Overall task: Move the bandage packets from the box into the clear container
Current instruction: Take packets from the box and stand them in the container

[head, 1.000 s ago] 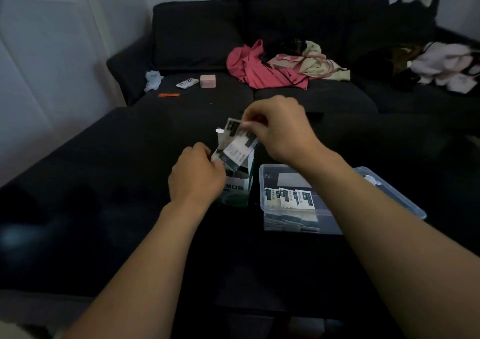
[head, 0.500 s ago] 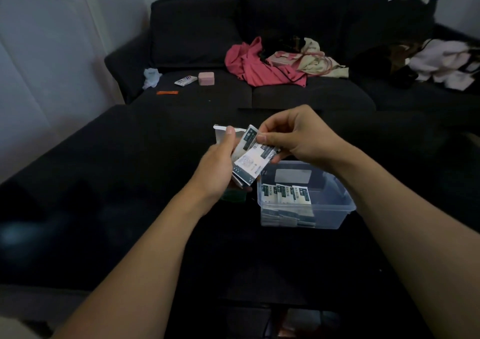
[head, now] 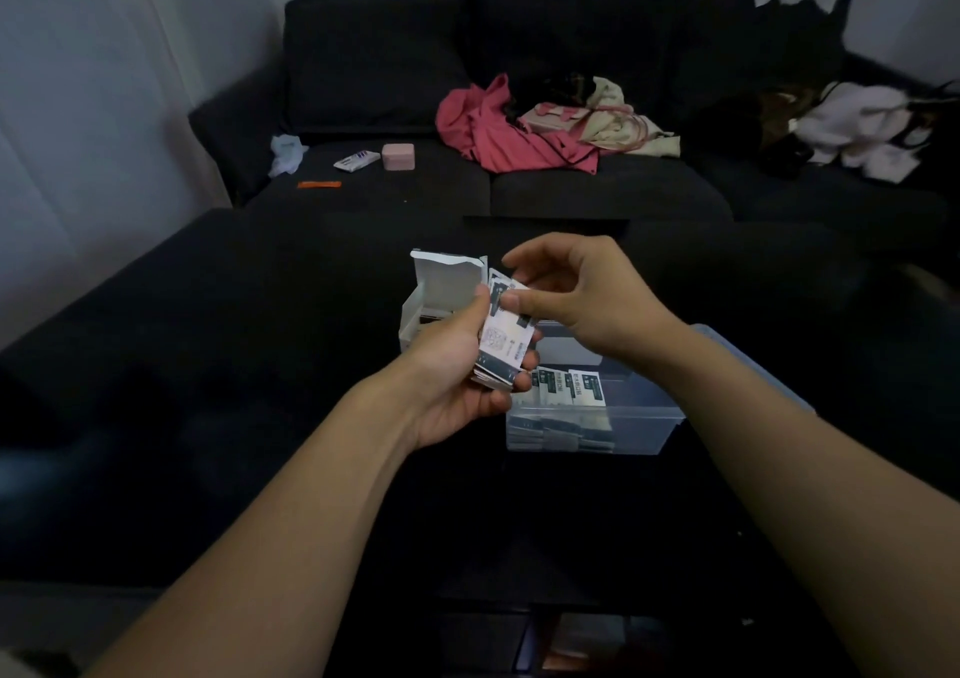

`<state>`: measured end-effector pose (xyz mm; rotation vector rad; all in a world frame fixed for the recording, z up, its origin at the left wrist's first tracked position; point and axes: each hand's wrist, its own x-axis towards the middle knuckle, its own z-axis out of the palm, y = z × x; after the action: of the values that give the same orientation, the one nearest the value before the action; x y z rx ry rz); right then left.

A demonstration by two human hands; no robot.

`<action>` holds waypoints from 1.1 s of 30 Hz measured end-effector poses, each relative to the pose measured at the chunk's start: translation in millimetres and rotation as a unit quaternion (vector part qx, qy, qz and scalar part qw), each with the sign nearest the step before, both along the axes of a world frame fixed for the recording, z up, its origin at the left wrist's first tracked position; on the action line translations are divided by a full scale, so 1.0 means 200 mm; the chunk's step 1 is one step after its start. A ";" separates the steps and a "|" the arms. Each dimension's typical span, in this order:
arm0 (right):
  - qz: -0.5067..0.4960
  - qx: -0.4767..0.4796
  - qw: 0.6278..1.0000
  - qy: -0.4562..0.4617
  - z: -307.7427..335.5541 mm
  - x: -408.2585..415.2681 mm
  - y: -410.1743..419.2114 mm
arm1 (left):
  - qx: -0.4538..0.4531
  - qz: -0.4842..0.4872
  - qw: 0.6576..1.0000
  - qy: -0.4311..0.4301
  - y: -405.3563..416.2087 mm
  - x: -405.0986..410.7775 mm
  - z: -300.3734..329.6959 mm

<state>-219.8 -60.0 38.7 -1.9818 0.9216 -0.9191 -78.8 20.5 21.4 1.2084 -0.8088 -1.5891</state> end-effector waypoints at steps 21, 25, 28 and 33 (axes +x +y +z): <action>0.068 0.004 0.994 0.087 0.02 -0.07 0.05 | 0.003 0.033 0.993 -0.116 -0.04 -0.06 -0.05; 0.055 0.062 0.996 0.039 0.02 -0.08 0.06 | -0.025 0.029 0.991 -0.125 -0.05 -0.08 -0.06; 0.060 0.123 0.991 0.008 0.01 -0.10 0.05 | -0.054 0.048 0.990 -0.120 -0.06 -0.10 -0.06; 0.070 0.206 0.975 0.035 0.02 -0.12 0.04 | -0.090 0.046 0.979 -0.178 -0.06 -0.13 -0.07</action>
<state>-244.1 -52.6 43.1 -1.7018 0.9150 -0.5297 -104.8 8.3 7.3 1.3949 -1.0823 -1.2129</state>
